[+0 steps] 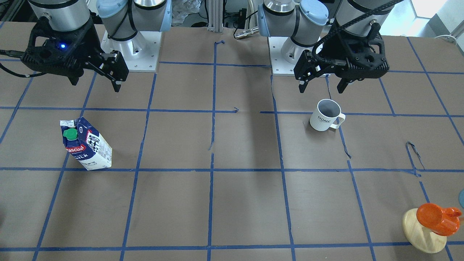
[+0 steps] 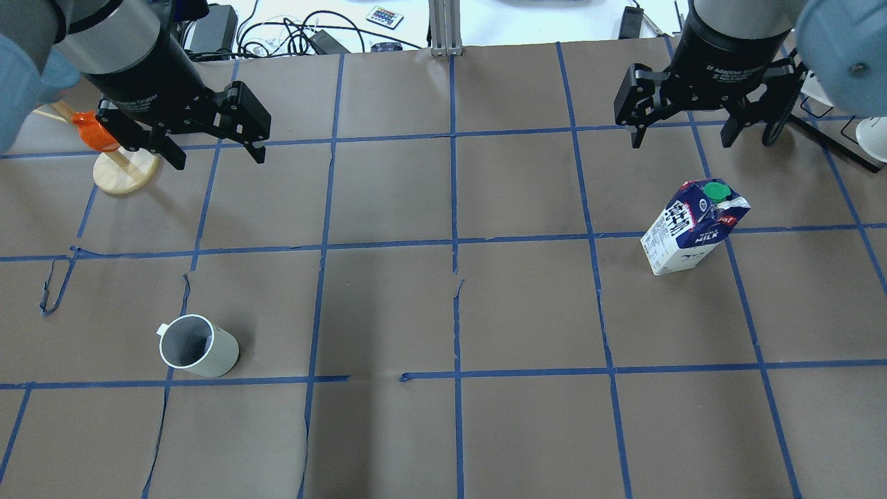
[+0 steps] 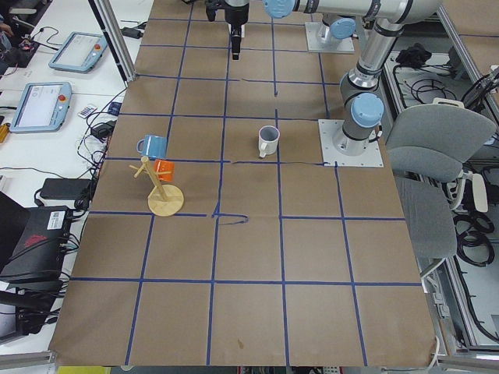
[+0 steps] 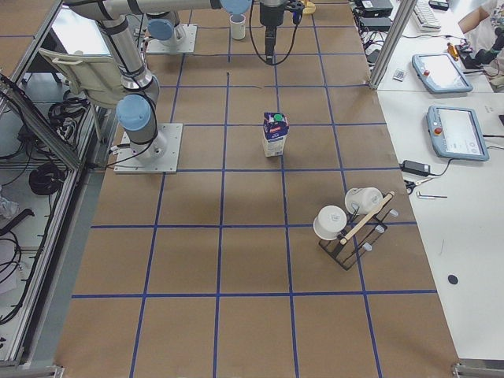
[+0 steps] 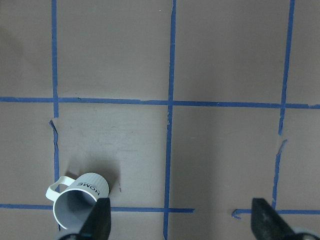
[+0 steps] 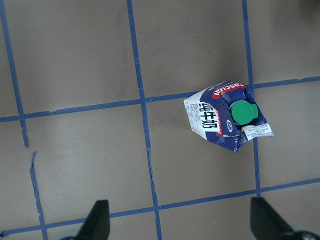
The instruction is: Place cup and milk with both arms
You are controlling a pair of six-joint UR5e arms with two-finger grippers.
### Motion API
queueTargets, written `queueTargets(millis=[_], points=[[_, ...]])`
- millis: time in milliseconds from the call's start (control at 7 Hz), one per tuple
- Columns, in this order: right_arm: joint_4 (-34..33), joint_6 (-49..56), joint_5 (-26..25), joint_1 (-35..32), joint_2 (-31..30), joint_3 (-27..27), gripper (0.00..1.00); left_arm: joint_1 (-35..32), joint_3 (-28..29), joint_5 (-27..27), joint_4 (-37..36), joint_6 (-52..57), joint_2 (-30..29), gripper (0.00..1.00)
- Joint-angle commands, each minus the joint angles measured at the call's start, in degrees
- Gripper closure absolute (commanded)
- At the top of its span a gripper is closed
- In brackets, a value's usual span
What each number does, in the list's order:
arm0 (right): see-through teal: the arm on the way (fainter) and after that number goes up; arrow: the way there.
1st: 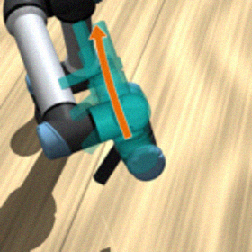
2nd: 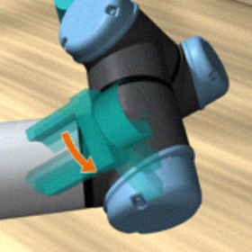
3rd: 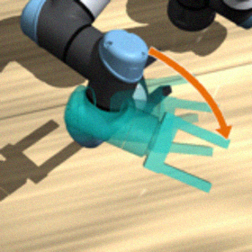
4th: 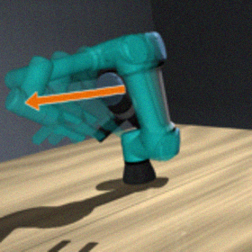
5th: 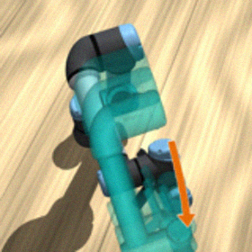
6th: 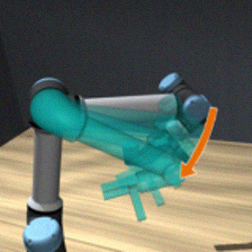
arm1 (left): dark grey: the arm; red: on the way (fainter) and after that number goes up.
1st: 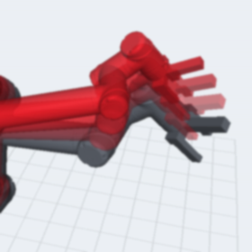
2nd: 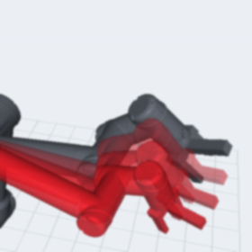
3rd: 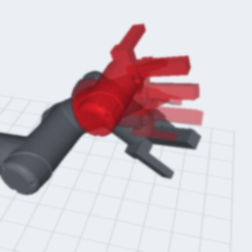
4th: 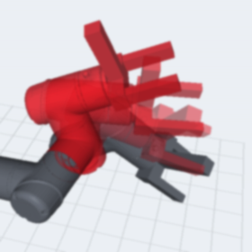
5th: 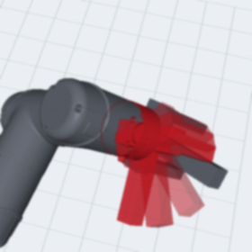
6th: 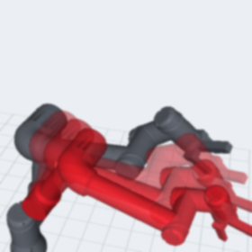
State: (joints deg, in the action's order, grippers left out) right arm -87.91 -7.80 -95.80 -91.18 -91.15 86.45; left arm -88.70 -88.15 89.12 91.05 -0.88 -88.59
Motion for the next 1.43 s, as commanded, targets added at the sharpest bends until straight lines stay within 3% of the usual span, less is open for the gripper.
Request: queueTargets(millis=[0,571,714,1286], points=[[-0.33,-0.63,-0.35,-0.14,0.08,-1.28,0.0,0.01,0.0,0.0,0.0,0.0,0.0,0.0],[-2.78,-0.54,0.79,-0.14,4.82,-2.69,0.0,0.02,0.0,0.0,0.0,0.0,0.0,0.0],[-5.05,-0.63,4.27,-0.14,4.84,-2.34,0.0,0.02,0.0,0.0,0.0,0.0,0.0,0.0],[-5.24,-0.72,5.26,0.04,5.1,-0.23,0.0,0.02,-0.09,0.09,0.09,0.0,0.09,0.0]])
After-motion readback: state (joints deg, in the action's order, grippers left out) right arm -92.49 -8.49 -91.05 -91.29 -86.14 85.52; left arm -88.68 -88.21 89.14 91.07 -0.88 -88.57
